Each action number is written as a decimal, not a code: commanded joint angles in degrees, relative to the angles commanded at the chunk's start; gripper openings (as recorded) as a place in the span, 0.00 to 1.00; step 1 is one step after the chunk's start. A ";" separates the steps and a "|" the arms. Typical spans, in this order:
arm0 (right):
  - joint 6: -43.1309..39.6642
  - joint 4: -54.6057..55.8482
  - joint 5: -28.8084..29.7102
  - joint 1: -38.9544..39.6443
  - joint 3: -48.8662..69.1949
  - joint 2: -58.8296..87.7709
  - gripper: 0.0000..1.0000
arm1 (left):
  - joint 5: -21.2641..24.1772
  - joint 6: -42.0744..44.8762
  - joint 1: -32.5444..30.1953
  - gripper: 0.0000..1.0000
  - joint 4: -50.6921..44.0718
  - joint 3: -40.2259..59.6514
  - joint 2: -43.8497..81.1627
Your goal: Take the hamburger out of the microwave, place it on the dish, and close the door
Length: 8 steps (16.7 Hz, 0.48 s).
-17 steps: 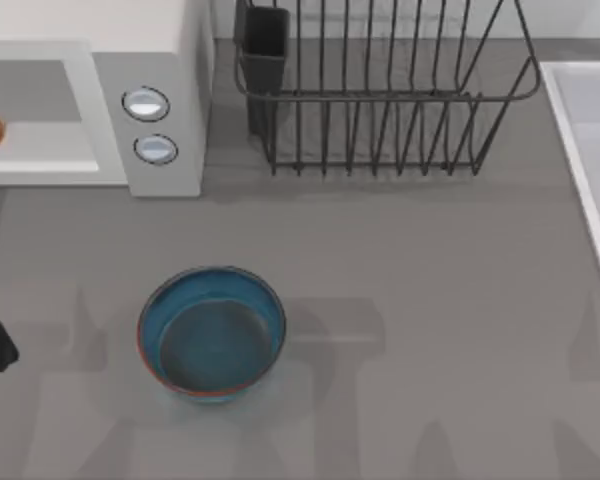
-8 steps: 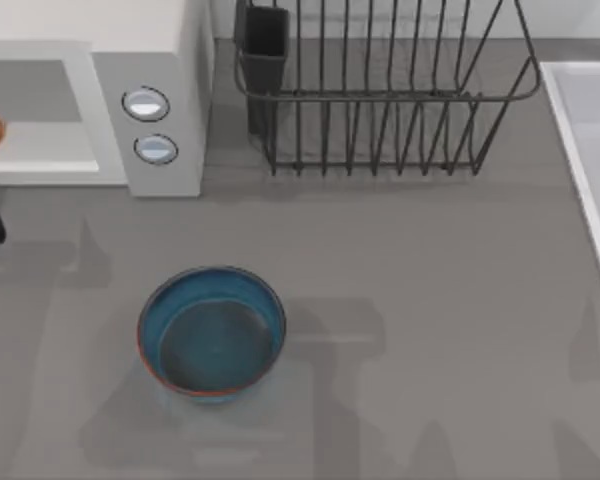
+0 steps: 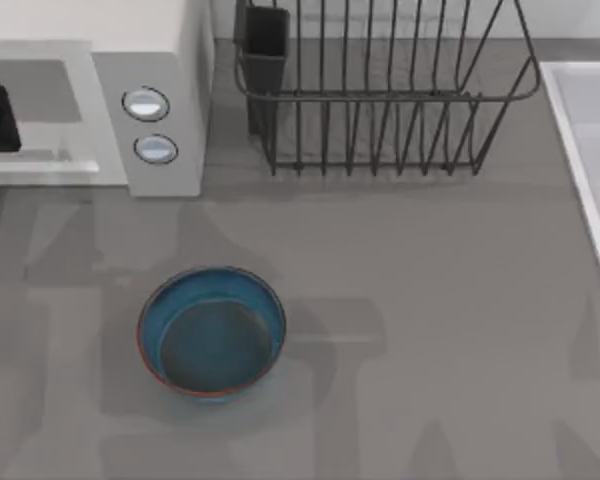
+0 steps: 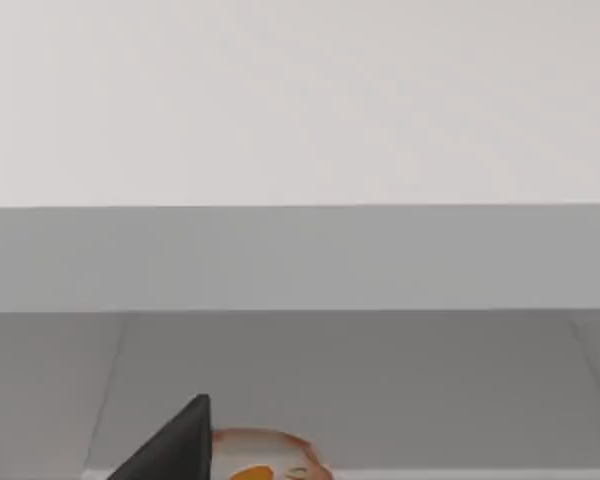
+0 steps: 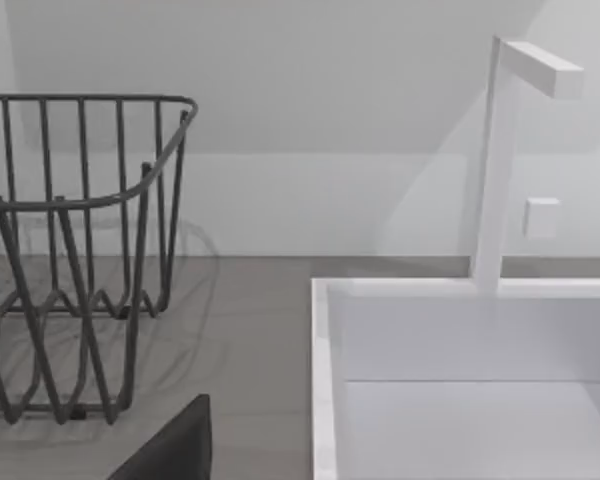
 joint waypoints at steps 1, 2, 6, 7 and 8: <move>0.00 0.00 0.00 0.00 0.00 0.00 1.00 | 0.61 0.24 0.54 1.00 2.49 2.40 5.73; 0.00 0.00 0.00 0.00 0.00 0.00 1.00 | 1.20 0.47 1.07 1.00 4.92 4.73 11.28; 0.00 0.00 0.00 0.00 0.00 0.00 1.00 | 3.30 1.28 2.94 1.00 13.52 13.00 31.02; 0.00 0.00 0.00 0.00 0.00 0.00 1.00 | 3.74 1.45 3.33 1.00 15.31 14.72 35.13; 0.00 0.00 0.00 0.00 0.00 0.00 1.00 | 4.14 1.61 3.68 1.00 16.93 16.28 38.85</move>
